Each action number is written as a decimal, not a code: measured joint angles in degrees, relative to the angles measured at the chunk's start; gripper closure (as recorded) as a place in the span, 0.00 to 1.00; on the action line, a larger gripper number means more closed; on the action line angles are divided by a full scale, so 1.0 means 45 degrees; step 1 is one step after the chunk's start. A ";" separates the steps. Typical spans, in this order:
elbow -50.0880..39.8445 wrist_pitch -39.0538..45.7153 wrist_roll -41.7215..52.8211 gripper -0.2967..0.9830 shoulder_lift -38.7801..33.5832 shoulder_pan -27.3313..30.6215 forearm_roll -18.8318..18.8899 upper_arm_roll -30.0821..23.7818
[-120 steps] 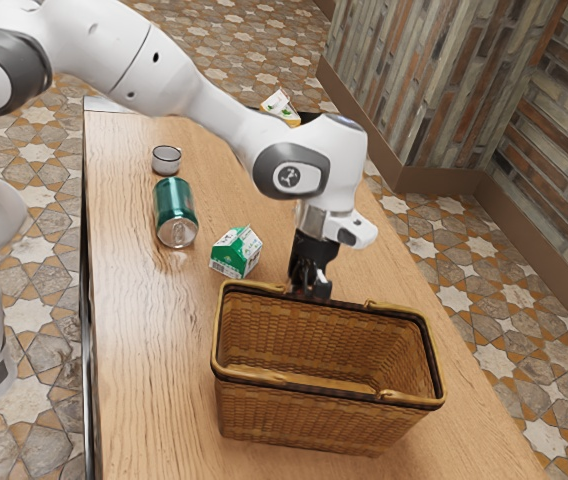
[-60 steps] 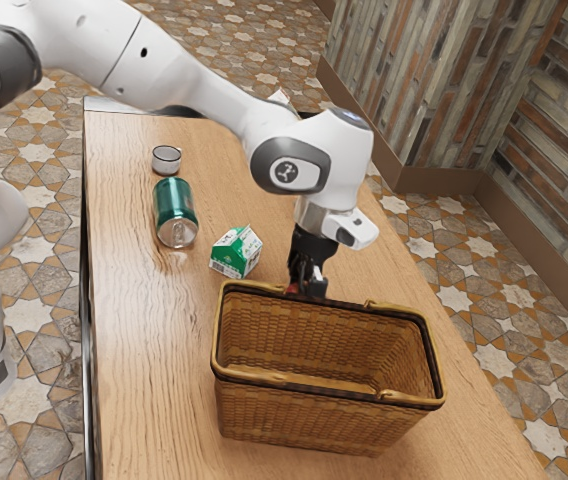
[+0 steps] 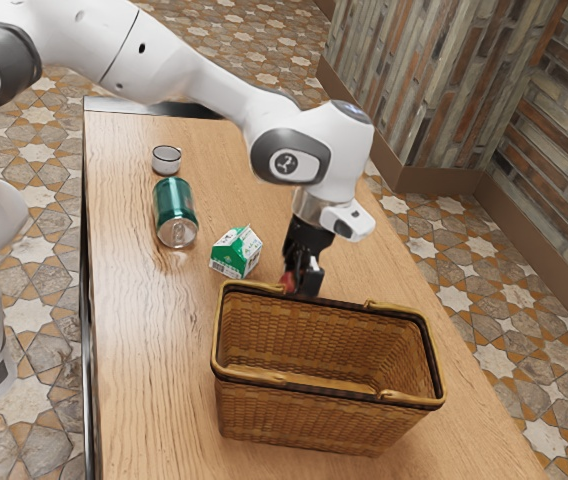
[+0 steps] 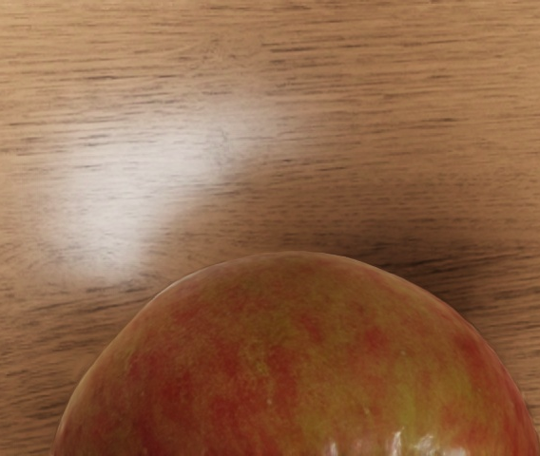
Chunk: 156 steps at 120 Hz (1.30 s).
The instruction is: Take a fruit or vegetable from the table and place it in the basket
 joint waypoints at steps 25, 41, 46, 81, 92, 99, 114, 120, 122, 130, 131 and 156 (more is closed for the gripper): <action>0.0318 -0.0530 -0.0083 0.51 -0.0088 -0.0208 0.0283 0.0439; 0.0783 -0.0923 -0.0111 0.51 -0.0141 -0.0038 0.0640 0.0666; 0.1062 -0.1098 -0.0118 0.51 -0.0146 0.0032 0.0770 0.0681; 0.3596 -0.2711 -0.0210 0.52 -0.0168 0.0030 0.1565 0.0298; 0.4250 -0.3090 -0.0274 0.52 -0.0169 0.0089 0.1665 -0.0221; 0.4494 -0.3269 -0.0332 0.52 -0.0166 0.0047 0.1680 -0.0577; 0.4749 -0.3509 -0.0487 0.52 -0.0166 -0.0120 0.1521 -0.1377; 0.4782 -0.3556 -0.0557 0.52 -0.0164 -0.0227 0.1415 -0.1652; 0.4790 -0.3563 -0.0580 0.52 -0.0159 -0.0233 0.1365 -0.1760; 0.4804 -0.3578 -0.0684 0.52 -0.0141 -0.0265 0.1220 -0.2160; 0.4805 -0.3577 -0.0697 0.52 -0.0136 -0.0267 0.1206 -0.2207; 0.4810 -0.3358 -0.0992 0.52 0.0078 -0.0428 0.0973 -0.2897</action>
